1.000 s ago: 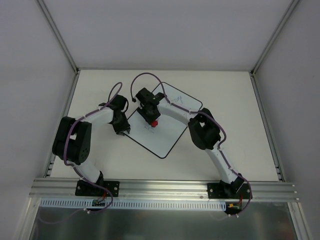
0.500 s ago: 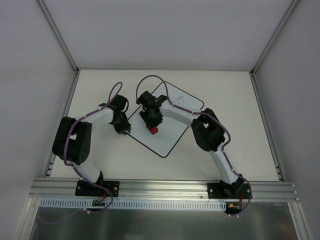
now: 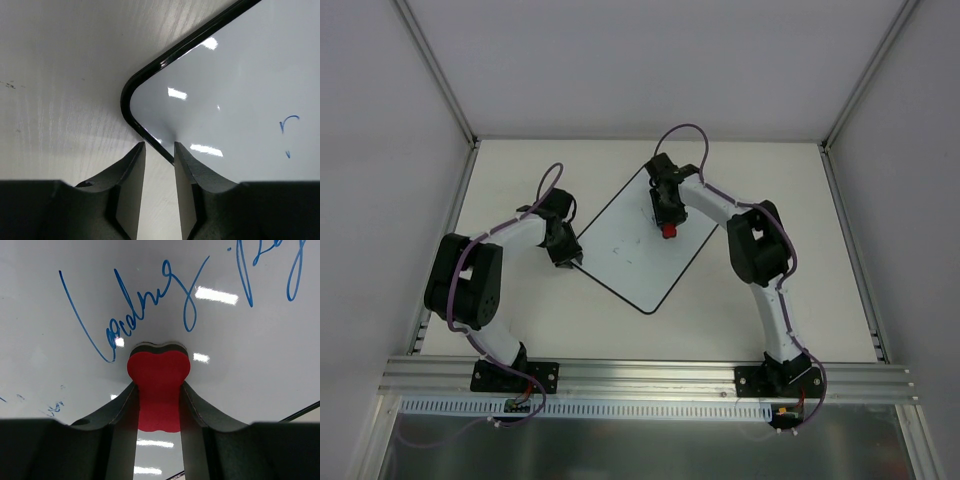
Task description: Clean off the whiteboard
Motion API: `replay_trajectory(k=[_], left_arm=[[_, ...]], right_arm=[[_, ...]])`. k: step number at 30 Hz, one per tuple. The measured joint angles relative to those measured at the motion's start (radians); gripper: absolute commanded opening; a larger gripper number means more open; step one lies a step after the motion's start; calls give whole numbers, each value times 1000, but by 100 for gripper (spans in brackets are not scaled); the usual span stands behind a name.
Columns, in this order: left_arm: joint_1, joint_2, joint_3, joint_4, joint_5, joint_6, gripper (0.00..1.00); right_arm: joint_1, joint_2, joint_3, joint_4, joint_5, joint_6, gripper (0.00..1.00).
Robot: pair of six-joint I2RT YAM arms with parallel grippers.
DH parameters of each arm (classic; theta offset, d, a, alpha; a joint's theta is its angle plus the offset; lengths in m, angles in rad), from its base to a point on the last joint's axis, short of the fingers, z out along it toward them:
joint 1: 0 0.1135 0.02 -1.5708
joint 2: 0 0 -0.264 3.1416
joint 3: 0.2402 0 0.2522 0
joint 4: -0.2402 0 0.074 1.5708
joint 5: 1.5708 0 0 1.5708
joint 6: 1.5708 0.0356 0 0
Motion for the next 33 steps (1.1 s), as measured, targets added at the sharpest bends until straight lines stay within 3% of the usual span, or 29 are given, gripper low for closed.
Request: replay_trajectory(k=[7,12,21,33], left_arm=[[0,2,114,-14,-1,-1,29],[0,79,185,5,-14,0,21],[7,164,195,3,-16,-4,10],[7,167,193,8,8,-4,8]], right_arm=[[24,0,0,-1,29,-11,16],[40,0,0,-2,41,-24,18],[86,0,5,-14,34,-51,19],[245,60,104,-54,-63,-104,18]])
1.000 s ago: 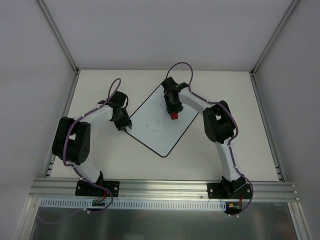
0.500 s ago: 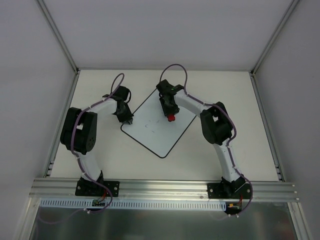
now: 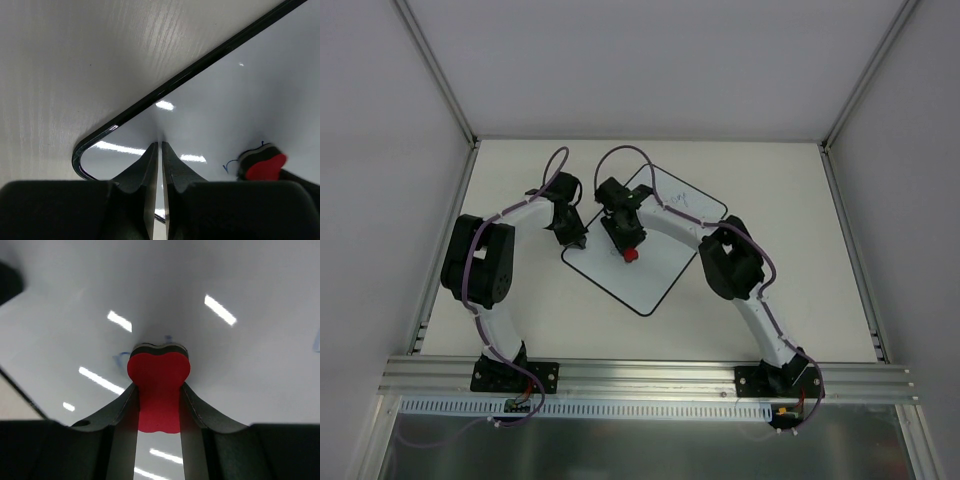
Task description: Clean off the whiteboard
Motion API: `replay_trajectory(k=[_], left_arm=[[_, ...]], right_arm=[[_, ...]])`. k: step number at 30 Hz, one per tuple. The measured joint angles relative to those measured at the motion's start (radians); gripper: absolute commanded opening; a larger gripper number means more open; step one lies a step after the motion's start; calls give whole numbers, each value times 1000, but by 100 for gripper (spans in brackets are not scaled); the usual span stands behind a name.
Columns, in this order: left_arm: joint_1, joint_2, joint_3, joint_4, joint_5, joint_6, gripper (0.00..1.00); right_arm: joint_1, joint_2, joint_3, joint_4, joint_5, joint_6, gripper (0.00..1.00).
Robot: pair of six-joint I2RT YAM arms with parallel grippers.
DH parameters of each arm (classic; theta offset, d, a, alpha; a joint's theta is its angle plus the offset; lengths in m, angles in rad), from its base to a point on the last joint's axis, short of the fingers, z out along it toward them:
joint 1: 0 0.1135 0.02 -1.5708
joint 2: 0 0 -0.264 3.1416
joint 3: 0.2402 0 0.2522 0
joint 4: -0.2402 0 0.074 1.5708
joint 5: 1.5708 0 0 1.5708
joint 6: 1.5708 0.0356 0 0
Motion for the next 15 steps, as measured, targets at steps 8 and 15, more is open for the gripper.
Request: replay_trajectory(k=[8,15], left_arm=[[2,-2,-8,9,18,0,8],[2,-8,-20,25,24,0,8]], right_arm=[[58,13,23,-6,-56,60,18],[-97,13,27,-18,-27,171,18]])
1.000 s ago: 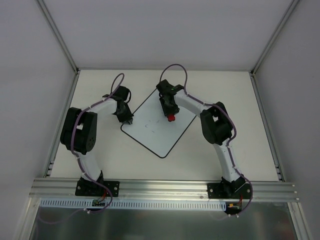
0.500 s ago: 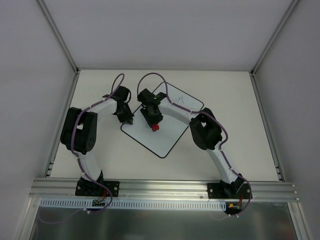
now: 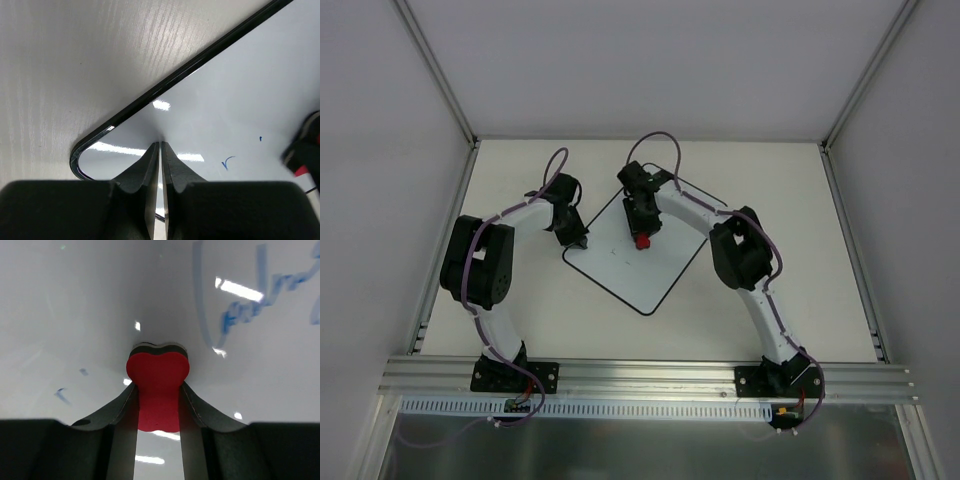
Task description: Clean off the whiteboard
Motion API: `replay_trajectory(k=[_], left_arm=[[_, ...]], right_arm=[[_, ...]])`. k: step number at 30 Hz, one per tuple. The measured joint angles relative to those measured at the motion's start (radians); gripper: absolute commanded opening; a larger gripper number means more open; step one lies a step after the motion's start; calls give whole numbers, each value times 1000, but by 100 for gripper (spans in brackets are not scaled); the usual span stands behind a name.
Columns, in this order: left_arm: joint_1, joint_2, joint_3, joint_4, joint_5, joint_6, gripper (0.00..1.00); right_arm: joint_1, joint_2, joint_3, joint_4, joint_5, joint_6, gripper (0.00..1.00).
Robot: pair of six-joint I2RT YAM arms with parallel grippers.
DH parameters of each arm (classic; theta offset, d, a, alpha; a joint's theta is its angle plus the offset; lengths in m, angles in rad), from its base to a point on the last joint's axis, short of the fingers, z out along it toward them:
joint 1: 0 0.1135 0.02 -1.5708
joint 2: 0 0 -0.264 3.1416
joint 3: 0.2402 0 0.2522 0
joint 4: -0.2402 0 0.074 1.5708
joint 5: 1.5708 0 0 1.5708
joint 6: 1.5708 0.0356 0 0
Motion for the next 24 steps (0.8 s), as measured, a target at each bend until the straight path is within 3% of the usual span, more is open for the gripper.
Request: replay_trajectory(k=[8,24], left_arm=[[2,-1,-3,6,17,-3,7],[3,-26,-35,16,21,-19,5]], right_arm=[[-105,27,52,-47,49,12,20],[103,143,251,-61,-52,-6,24]])
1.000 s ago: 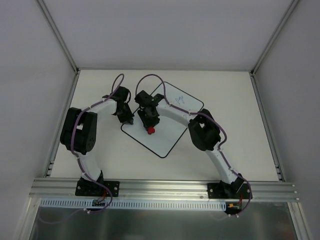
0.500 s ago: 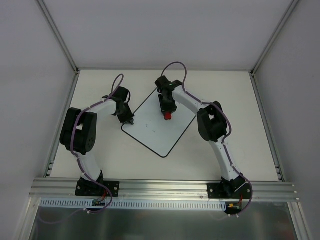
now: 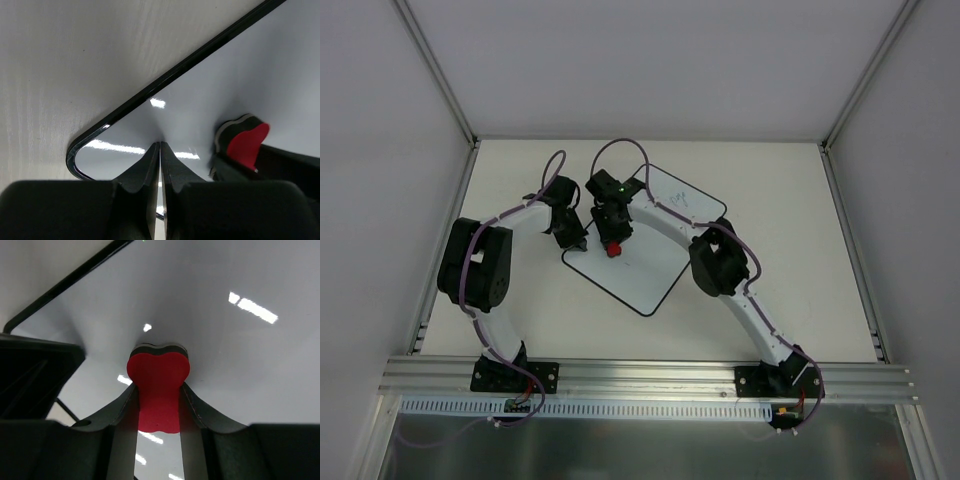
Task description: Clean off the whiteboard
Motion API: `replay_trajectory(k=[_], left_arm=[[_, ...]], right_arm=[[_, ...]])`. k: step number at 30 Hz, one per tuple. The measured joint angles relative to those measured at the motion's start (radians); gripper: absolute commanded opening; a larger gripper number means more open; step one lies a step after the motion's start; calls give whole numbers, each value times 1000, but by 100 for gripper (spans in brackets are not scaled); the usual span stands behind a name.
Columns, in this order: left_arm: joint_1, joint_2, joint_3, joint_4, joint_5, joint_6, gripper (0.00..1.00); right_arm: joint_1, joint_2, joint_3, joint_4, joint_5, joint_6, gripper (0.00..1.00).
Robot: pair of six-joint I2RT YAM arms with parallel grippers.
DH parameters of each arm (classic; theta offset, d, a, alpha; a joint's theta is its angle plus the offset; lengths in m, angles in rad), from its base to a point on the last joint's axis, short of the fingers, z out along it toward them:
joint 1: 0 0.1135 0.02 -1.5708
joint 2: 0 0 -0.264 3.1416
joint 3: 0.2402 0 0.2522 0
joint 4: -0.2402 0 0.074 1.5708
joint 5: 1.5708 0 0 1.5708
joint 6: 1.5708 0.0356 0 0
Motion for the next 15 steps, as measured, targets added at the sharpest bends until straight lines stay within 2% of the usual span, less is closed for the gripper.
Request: replay_trajectory(k=[9,11,15], left_arm=[[1,-4,-7,-2,3,-4,4],[1,-4,-7,-2,3,-5,4],[1,-4,-7,-2,4,-5,4]], right_arm=[[48,-13,-30,18,-20,96,23],[42,-40,-84,38,-11,117,21],[18,-160,-294,81,29,153,18]])
